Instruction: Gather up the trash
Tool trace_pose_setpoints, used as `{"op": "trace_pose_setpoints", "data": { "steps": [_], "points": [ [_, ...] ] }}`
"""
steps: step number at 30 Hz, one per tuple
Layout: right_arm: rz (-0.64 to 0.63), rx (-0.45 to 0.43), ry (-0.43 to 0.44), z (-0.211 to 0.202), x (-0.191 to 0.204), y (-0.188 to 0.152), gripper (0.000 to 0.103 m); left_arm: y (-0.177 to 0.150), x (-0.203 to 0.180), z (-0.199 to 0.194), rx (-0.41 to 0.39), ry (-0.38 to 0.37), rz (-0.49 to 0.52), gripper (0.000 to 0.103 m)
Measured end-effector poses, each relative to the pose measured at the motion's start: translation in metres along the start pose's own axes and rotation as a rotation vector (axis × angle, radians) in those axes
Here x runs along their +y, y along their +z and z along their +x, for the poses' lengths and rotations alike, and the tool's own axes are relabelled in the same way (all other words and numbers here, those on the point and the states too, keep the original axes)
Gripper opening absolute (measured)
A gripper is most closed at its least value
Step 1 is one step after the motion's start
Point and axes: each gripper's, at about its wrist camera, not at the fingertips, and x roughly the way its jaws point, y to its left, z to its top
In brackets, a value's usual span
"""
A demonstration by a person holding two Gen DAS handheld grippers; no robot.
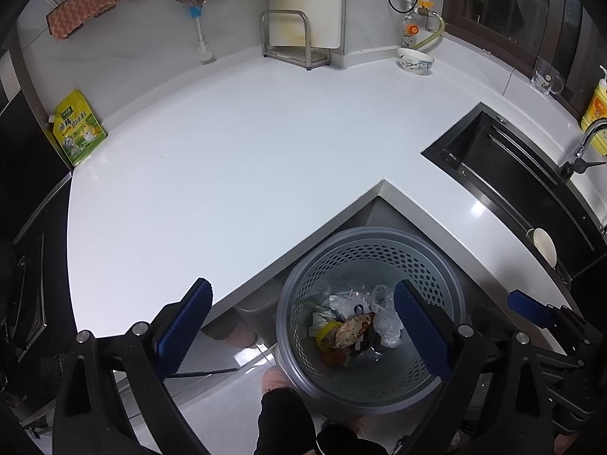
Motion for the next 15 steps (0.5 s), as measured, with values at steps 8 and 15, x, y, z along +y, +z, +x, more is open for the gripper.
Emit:
{"op": "trace_pose_setpoints", "data": {
  "steps": [8, 15],
  "points": [
    [0.0, -0.008, 0.001, -0.0006, 0.001, 0.0039, 0.064, 0.0052, -0.0004, 0.0012, 0.004, 0.007, 0.009, 0.095],
    [-0.002, -0.008, 0.0, 0.0013, 0.003, 0.0064, 0.064, 0.0062, -0.001, 0.004, 0.016, 0.009, 0.018, 0.096]
  ]
}}
